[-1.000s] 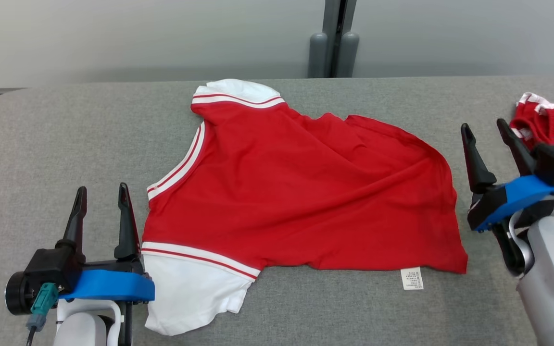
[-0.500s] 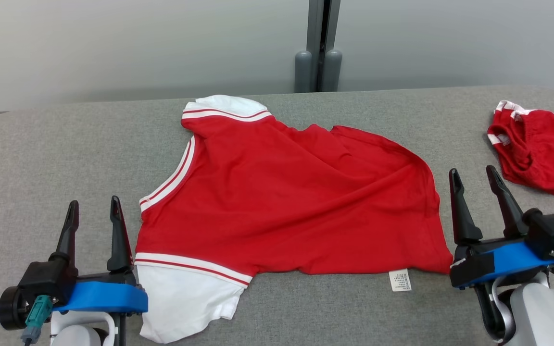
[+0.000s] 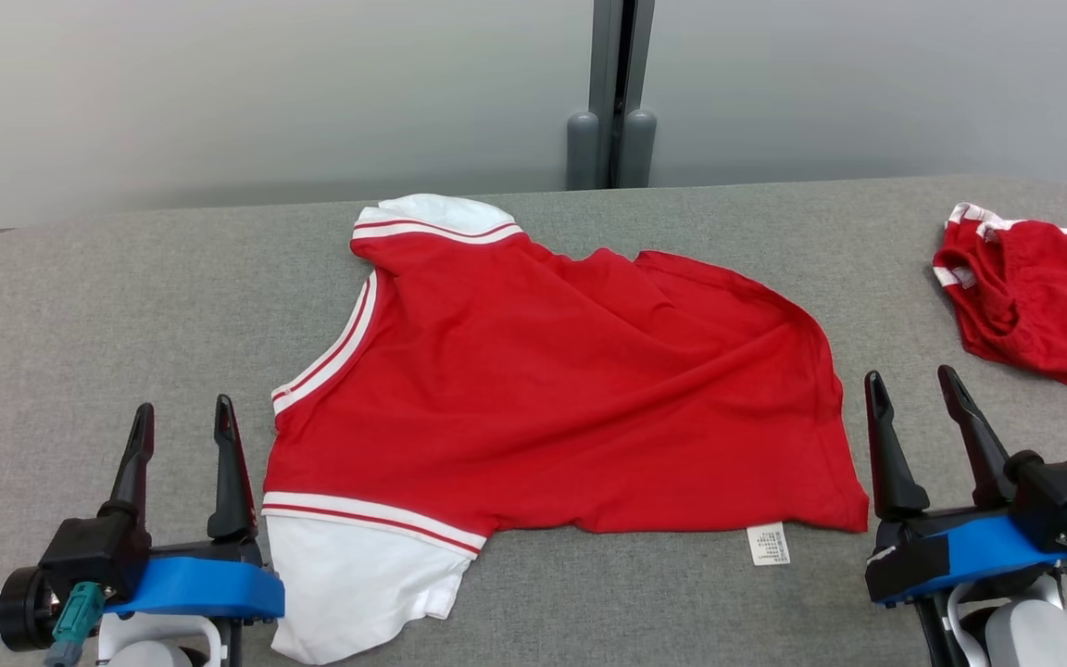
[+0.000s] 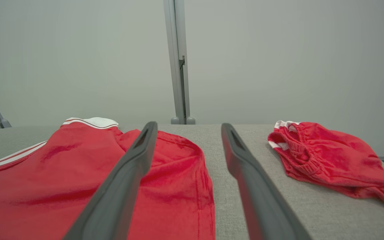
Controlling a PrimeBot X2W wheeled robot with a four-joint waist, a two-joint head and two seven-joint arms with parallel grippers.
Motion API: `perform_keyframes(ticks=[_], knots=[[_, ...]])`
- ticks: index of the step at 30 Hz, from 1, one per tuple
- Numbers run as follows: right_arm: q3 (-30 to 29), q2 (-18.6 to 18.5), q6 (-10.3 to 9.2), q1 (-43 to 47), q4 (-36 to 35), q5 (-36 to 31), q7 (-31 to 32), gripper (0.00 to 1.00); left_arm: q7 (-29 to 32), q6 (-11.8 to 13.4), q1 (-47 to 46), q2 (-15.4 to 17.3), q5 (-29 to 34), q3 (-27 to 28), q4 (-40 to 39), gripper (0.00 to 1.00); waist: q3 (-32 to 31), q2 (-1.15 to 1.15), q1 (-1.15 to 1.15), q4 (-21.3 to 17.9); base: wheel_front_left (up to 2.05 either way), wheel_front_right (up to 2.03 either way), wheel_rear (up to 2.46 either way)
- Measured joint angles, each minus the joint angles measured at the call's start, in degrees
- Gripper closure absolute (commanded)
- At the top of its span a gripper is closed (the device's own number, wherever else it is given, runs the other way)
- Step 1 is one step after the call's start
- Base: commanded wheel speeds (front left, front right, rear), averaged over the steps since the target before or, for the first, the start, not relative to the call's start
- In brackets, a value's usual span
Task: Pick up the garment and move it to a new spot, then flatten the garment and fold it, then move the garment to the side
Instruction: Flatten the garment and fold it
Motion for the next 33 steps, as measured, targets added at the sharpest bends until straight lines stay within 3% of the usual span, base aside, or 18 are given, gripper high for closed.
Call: perform_keyframes(ticks=[17, 33], knots=[[-1.36, 0.56, 0.0, 0.99, 1.86, -0.56, 1.41, 0.0, 0.0, -0.32, 0.79, 0.26, 0.46, -2.14, 3.79, 0.0, 0.03, 0.0, 0.01, 0.46, 0.0, 0.0, 0.0], [-3.99, 0.46, 0.0, 0.99, 19.11, -0.2, -1.07, 0.0, 0.35, -0.86, 4.31, 3.24, -2.38, -10.25, 15.46, 0.0, 1.12, 0.0, 0.01, 2.48, 0.0, 0.0, 0.0]])
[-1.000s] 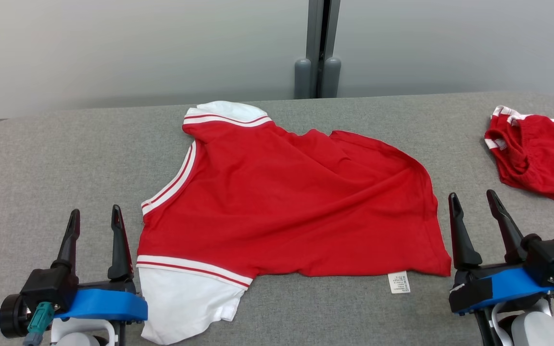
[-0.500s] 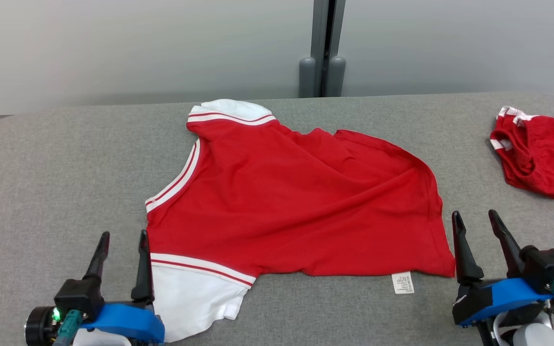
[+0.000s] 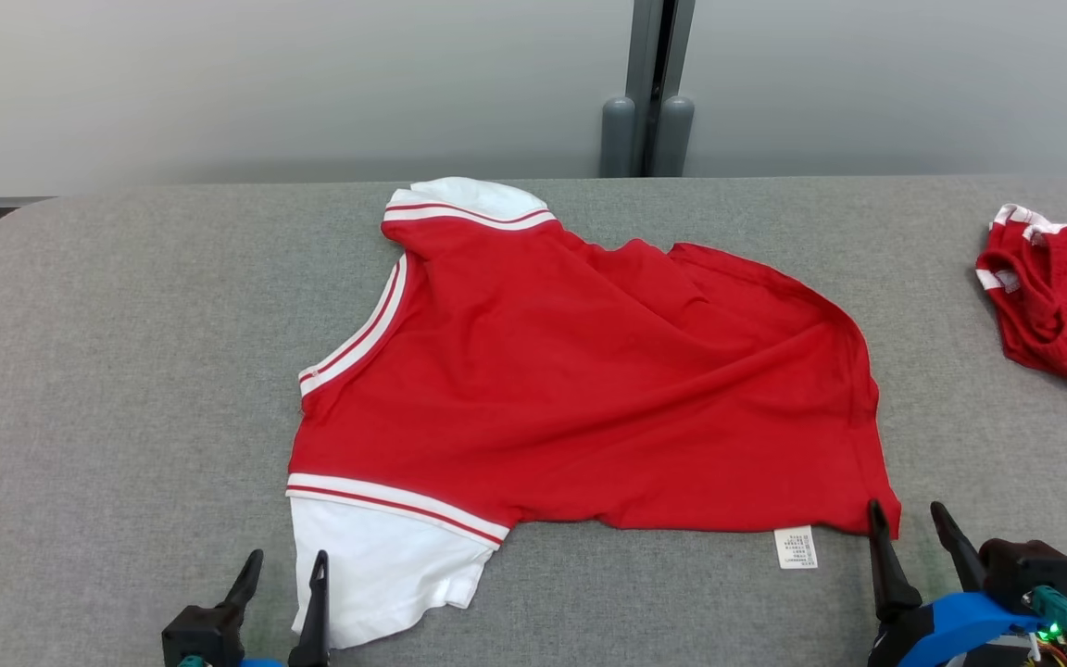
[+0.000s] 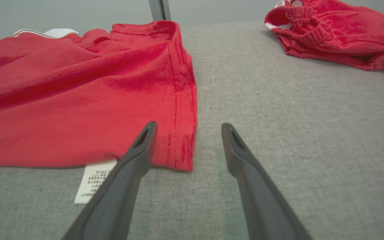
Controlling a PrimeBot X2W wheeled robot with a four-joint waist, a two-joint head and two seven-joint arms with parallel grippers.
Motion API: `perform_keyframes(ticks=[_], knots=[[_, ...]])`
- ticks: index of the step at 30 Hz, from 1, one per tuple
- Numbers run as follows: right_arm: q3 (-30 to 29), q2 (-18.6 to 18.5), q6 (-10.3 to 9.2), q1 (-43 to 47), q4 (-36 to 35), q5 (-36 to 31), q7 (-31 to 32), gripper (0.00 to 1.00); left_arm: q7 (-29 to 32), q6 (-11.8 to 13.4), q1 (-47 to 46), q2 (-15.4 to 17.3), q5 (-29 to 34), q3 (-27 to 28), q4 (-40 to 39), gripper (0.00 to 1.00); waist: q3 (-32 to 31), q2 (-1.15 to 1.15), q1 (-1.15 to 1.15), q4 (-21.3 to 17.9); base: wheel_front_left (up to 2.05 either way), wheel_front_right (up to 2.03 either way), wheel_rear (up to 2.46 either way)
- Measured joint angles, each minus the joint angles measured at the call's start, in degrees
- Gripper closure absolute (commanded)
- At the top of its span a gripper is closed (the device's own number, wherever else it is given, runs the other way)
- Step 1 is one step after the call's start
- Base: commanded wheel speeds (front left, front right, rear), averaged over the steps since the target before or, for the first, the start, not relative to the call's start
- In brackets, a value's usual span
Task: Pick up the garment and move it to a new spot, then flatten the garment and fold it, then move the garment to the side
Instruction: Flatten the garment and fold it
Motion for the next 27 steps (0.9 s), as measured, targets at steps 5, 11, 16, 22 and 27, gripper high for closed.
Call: perform_keyframes(ticks=[5, 11, 16, 22, 27], knots=[[0.65, -0.05, 0.0, -2.53, 5.87, 0.41, -1.07, 0.0, 0.01, -0.01, 0.03, 0.75, -2.37, -2.88, 3.27, 0.0, 0.68, 0.0, 0.0, 0.43, 0.0, 0.0, 0.0], [1.09, -0.22, 0.0, -4.59, 9.46, 0.41, -1.53, 0.0, -0.09, -0.02, -0.29, 0.87, -4.19, -4.82, 5.2, 0.0, 1.06, 0.0, 0.0, 0.5, 0.0, 0.0, 0.0], [1.37, -0.6, 0.0, -6.28, 12.73, 0.7, -1.78, 0.0, 0.11, 0.02, -0.66, 1.12, -7.78, -8.91, 5.19, 0.0, 1.28, 0.0, 0.0, 0.56, 0.0, 0.0, 0.0], [2.33, -0.96, 0.0, -7.85, 15.75, 1.43, -2.02, 0.56, 1.46, 0.02, -1.07, 1.93, -9.68, -11.94, 5.49, 0.6, 1.11, 0.0, -0.01, 0.92, 0.0, 0.0, 0.0], [3.49, -0.97, 0.0, -8.14, 16.04, 2.32, -2.01, 1.0, 1.53, 0.01, -1.48, 2.01, -10.63, -12.85, 5.99, 1.0, 0.88, 0.0, 0.0, 0.86, 0.0, 0.0, 0.0]])
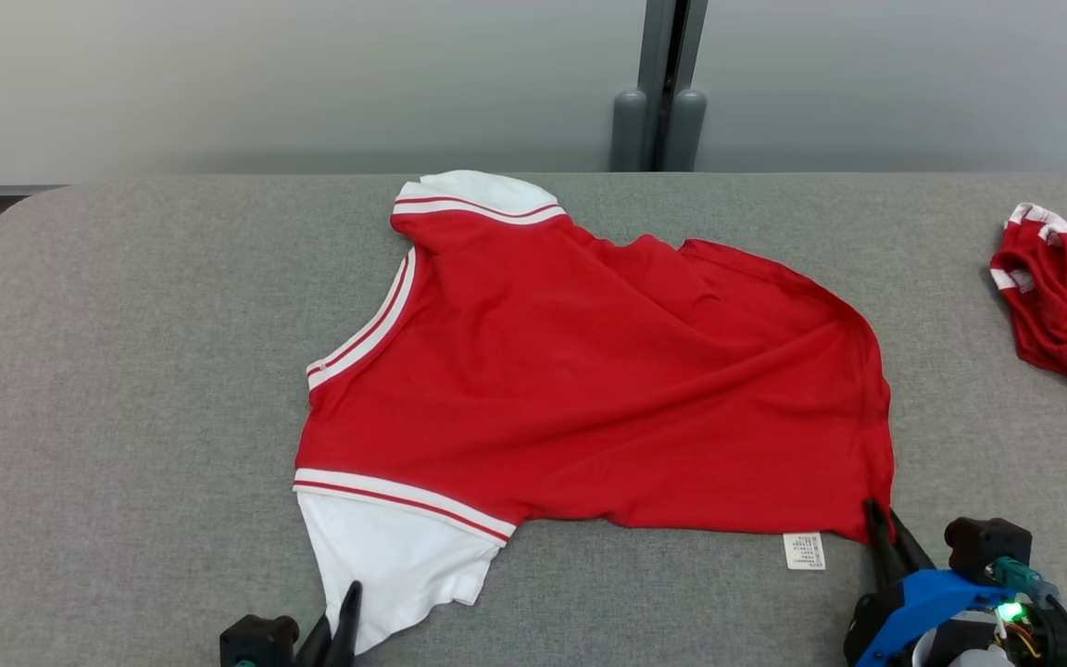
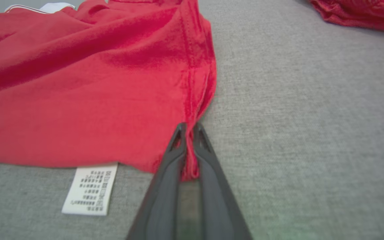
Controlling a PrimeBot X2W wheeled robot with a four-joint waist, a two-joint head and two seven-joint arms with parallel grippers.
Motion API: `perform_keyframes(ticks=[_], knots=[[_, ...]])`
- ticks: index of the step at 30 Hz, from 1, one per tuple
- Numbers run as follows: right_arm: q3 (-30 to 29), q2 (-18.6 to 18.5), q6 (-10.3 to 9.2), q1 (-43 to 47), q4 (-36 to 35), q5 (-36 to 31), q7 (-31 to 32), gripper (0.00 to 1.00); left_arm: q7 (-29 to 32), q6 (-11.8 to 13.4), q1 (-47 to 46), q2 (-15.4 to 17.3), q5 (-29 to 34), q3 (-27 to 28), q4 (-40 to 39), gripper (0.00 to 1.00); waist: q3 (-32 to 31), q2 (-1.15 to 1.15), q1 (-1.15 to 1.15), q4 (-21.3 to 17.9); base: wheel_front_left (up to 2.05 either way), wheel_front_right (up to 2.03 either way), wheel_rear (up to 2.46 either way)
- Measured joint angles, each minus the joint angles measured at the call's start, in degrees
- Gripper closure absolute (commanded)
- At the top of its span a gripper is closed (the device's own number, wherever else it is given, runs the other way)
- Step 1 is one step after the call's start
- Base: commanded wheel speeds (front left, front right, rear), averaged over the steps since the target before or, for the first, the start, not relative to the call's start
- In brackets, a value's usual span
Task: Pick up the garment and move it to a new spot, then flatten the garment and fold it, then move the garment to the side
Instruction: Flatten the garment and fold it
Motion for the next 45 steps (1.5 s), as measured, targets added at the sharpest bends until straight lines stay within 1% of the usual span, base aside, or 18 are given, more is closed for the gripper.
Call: perform_keyframes(ticks=[4, 7, 8, 9, 13, 15, 16, 17, 19, 23, 27, 31, 34, 40, 45], knots=[[0.9, -0.05, 0.0, 0.09, -1.69, 0.63, 0.1, 1.0, -0.36, -0.01, -0.37, 0.25, -0.74, -0.75, -0.26, 1.0, -0.3, 0.0, 0.0, -0.29, 0.0, 0.0, 0.0], [1.59, -0.15, 0.0, 0.53, -4.97, 1.63, 0.09, 1.0, -0.85, -0.02, -0.49, 0.33, -1.12, -0.62, -1.63, 1.0, -0.58, 0.0, 0.0, -0.5, 0.0, 0.0, 0.0], [2.38, -0.24, 0.0, 1.32, -7.11, 2.35, 0.1, 1.0, -1.19, -0.03, -0.86, 0.62, -1.22, 0.05, -3.05, 1.0, -0.74, 0.0, 0.0, -0.68, 0.0, 0.0, 0.0], [2.38, -0.24, 0.0, 1.32, -7.11, 2.35, 0.1, 1.0, -1.19, -0.03, -0.86, 0.62, -1.22, 0.05, -3.05, 1.0, -0.74, 0.0, 0.0, -0.68, 0.0, 0.0, 0.0], [4.09, -0.76, 0.0, 1.38, -12.4, 4.02, 0.1, 1.0, -1.6, -0.03, -2.93, 1.33, -1.6, 1.31, -6.89, 1.0, -0.31, 0.0, 0.0, -1.16, 0.0, 0.0, 0.0], [5.39, -1.2, 0.0, 0.37, -15.05, 4.49, 0.09, 1.0, -1.65, -0.03, -5.19, 1.92, -1.74, 2.27, -9.05, 1.0, 0.42, 0.0, 0.0, -1.48, 0.0, 0.0, 0.0], [6.59, -1.71, 0.0, -1.85, -17.3, 5.55, 0.09, 1.0, -1.69, -0.03, -8.36, 2.54, -1.79, 2.87, -10.82, 1.0, 1.34, 0.0, 0.01, -1.81, 0.0, 0.0, 0.0], [6.59, -1.71, 0.0, -1.85, -17.3, 5.55, 0.09, 1.0, -1.69, -0.03, -8.36, 2.54, -1.79, 2.87, -10.82, 1.0, 1.34, 0.0, 0.01, -1.81, 0.0, 0.0, 0.0], [7.82, -2.43, 0.0, -5.14, -18.79, 6.69, 0.1, 1.0, -1.68, -0.03, -12.18, 3.07, -2.2, 3.8, -12.12, 1.0, 2.55, 0.0, 0.01, -2.33, 0.0, 0.0, 0.0], [9.92, -3.87, 0.0, -13.95, -19.74, 8.62, 0.1, 1.0, -0.16, -0.03, -22.58, 4.94, -2.16, 4.87, -14.11, 1.0, 5.79, 0.0, 0.01, -3.53, 0.0, 0.0, 0.0], [11.46, -4.81, 0.0, -25.77, -18.49, 10.7, 0.53, 1.0, 1.96, -0.04, -34.1, 6.6, -2.19, 6.02, -15.08, 1.0, 9.99, 0.0, 0.02, -4.85, 0.0, 0.0, 0.0], [12.57, -4.97, 0.0, -37.96, -15.01, 13.27, 0.88, 1.0, 3.94, -0.04, -46.12, 8.51, -2.29, 6.48, -14.28, 1.0, 13.99, 0.0, 0.03, -5.9, 0.0, 0.0, 0.0], [12.29, -4.95, 0.0, -46.69, -11.71, 15.24, 0.96, 1.0, 4.9, -0.03, -54.91, 9.88, -2.68, 6.0, -12.39, 1.0, 16.43, 0.0, 0.03, -6.54, 0.0, 0.0, 0.0], [11.34, -4.87, 0.0, -61.03, -4.21, 19.24, 0.67, 1.0, 4.93, -0.03, -70.86, 9.13, -4.74, 4.93, -7.42, 1.0, 18.48, 0.0, 0.02, -6.9, 0.0, 0.0, 0.0], [10.44, -4.8, 0.0, -67.74, 1.04, 22.03, 0.36, 1.0, 3.91, -0.03, -79.22, 8.46, -5.53, 2.38, -3.04, 1.0, 17.76, 0.0, 0.01, -7.43, 0.0, 0.0, 0.0]])
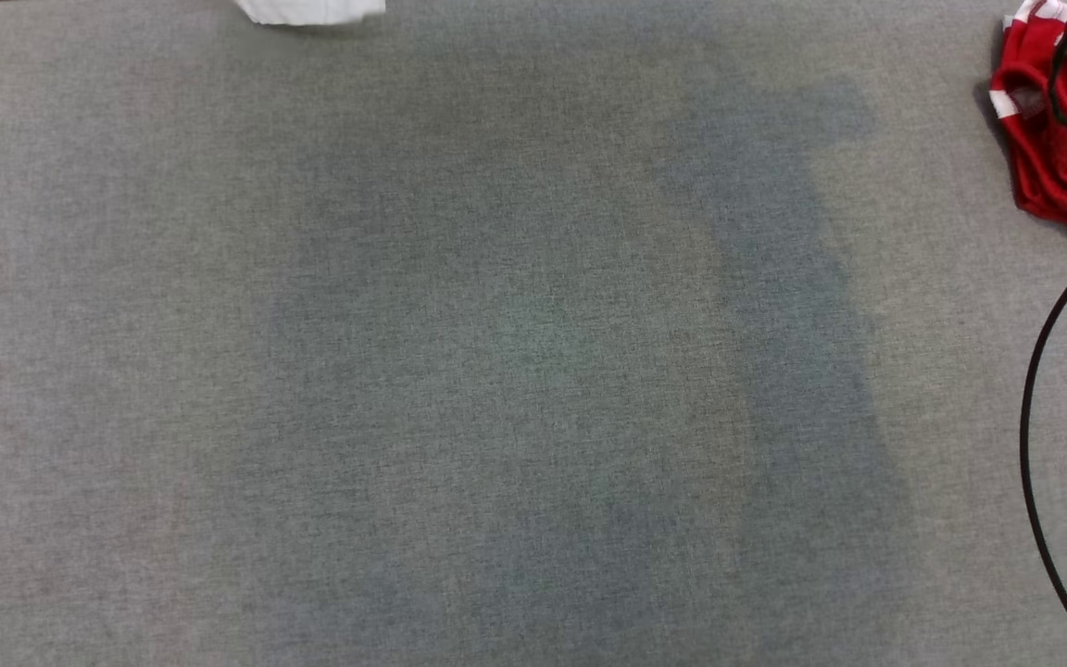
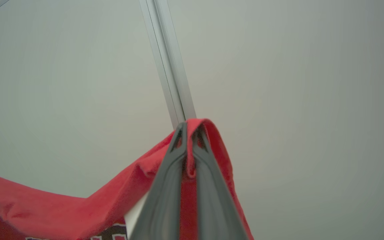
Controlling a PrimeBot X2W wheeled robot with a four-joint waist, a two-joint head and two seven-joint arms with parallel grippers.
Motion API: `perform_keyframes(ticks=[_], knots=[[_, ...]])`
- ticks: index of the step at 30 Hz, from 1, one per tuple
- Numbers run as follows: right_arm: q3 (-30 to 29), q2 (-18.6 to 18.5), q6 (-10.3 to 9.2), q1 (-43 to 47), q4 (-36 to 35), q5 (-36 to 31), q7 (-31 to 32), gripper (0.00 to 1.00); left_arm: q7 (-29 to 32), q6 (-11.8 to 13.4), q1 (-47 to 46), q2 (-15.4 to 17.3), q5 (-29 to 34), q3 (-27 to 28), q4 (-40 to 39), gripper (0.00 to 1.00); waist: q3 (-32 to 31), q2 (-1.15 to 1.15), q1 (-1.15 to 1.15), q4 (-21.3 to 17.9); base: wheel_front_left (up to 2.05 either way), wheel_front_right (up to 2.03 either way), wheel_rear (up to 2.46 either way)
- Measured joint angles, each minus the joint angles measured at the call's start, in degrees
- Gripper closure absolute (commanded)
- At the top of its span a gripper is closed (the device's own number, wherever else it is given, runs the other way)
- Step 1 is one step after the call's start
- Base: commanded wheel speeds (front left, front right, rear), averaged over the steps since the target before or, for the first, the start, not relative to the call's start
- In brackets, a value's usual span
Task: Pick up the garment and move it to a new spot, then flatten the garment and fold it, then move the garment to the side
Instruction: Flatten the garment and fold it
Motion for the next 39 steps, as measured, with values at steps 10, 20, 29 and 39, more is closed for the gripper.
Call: perform_keyframes(ticks=[10, 20, 29, 39], knots=[[2.01, -0.93, 0.0, 0.32, 0.96, 1.21, -0.13, 1.0, -3.1, -0.01, -1.2, -0.45, -3.12, -5.15, 3.11, 1.0, 1.68, 0.0, -0.01, 0.51, 0.0, 0.0, 0.0], [3.52, -1.53, 0.0, 18.34, -8.86, 0.54, -0.16, 1.0, -5.64, 0.55, 17.04, -0.69, -5.72, -3.56, -1.62, 1.0, 2.47, 0.0, 0.0, 2.54, 0.0, 0.0, 0.0], [3.77, -1.86, 0.0, 42.79, -17.19, 1.76, -0.18, 1.0, -5.78, 3.39, 46.63, -2.33, -5.58, 2.04, -15.45, 1.0, -2.43, 0.0, -0.01, 3.39, 0.0, 0.0, 0.0], [5.01, -1.64, 0.0, 60.93, -19.46, 3.78, -0.18, 1.0, -5.78, 4.97, 69.78, -5.49, -4.93, 4.03, -22.41, 1.0, -9.38, 0.0, -0.02, 3.48, 0.0, 0.0, 0.0]])
